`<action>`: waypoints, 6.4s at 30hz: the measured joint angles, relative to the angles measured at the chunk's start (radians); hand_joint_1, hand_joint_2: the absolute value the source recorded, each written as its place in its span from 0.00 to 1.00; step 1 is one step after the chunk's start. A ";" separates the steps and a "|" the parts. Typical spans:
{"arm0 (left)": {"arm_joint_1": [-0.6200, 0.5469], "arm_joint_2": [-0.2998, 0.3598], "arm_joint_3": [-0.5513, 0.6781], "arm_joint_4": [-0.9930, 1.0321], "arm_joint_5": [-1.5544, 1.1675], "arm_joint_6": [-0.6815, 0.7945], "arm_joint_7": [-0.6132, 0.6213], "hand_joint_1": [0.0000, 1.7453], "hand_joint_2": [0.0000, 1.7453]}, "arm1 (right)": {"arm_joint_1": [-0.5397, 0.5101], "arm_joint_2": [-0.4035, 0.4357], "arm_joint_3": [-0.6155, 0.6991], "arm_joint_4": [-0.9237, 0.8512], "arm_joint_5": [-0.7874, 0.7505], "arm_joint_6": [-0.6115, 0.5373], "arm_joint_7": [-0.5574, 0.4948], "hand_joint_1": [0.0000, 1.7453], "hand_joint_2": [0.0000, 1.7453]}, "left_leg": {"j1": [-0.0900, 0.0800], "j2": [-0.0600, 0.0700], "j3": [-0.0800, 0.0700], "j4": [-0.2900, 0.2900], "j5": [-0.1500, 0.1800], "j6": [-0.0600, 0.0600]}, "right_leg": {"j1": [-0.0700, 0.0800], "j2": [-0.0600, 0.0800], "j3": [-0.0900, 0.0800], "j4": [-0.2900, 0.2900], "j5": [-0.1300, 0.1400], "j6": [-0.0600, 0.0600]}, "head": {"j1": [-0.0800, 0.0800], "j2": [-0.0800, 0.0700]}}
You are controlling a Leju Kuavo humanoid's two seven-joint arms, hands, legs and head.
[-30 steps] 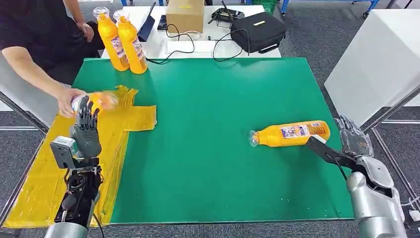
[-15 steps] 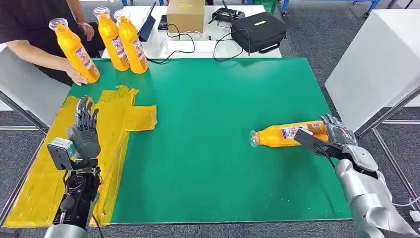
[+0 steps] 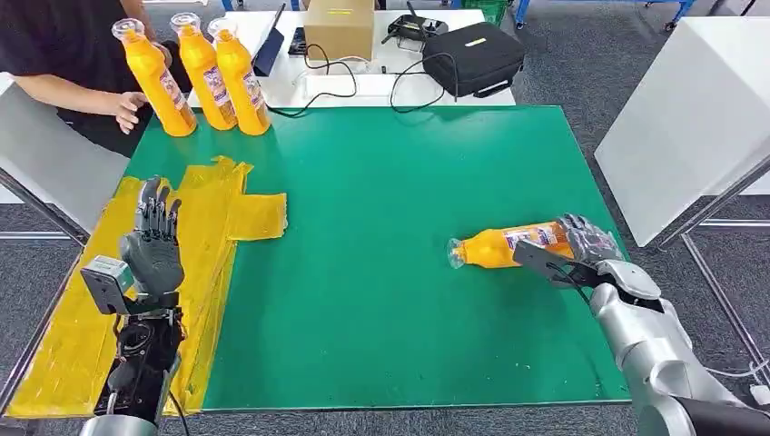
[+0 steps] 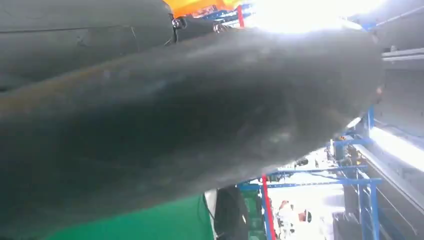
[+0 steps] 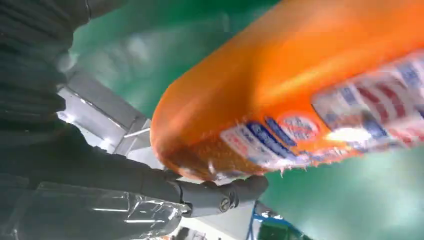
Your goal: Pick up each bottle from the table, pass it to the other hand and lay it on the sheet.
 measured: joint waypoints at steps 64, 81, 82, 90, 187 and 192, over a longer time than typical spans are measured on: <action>-0.059 -0.051 0.019 0.218 0.218 -0.287 0.170 0.00 1.00 | 0.076 0.315 0.080 -0.206 -0.584 0.186 -0.198 1.00 1.00 | 0.002 0.009 -0.005 0.000 0.009 -0.004 | 0.001 0.012 -0.011 0.001 0.011 -0.004 | 0.000 0.000; -0.057 -0.196 -0.205 0.169 0.471 -0.413 0.306 0.00 1.00 | 0.074 0.478 0.209 -0.190 -0.562 -0.006 -0.108 1.00 1.00 | 0.001 0.006 -0.009 0.000 0.009 -0.004 | 0.001 0.009 -0.014 0.001 0.011 -0.004 | 0.000 0.000; -0.060 -0.201 -0.220 0.169 0.482 -0.411 0.307 0.00 1.00 | 0.074 0.482 0.209 -0.182 -0.564 -0.010 -0.107 1.00 1.00 | 0.001 0.006 -0.009 0.000 0.009 -0.004 | 0.001 0.009 -0.014 0.001 0.011 -0.004 | 0.000 0.000; -0.102 -0.222 -0.300 0.180 0.510 -0.399 0.319 0.00 1.00 | 0.099 0.496 0.202 -0.139 -0.581 -0.061 -0.104 1.00 1.00 | 0.001 0.006 -0.010 0.000 0.009 -0.004 | 0.002 0.009 -0.015 0.001 0.011 -0.004 | 0.000 0.000; 0.263 -0.193 -0.080 -0.418 -1.155 0.882 0.136 1.00 1.00 | 0.336 0.304 0.084 -0.893 -0.738 0.233 -0.131 0.00 0.00 | 0.000 0.005 -0.014 0.000 0.007 -0.003 | 0.000 0.006 -0.017 0.000 0.010 -0.003 | 0.000 0.000; 0.243 -0.083 -0.080 -0.389 -1.451 0.882 0.527 1.00 1.00 | 0.329 0.299 0.074 -0.898 -0.723 0.239 -0.144 0.00 0.00 | 0.001 0.006 -0.013 0.000 0.010 -0.006 | 0.002 0.007 -0.024 0.000 0.013 -0.007 | 0.000 0.000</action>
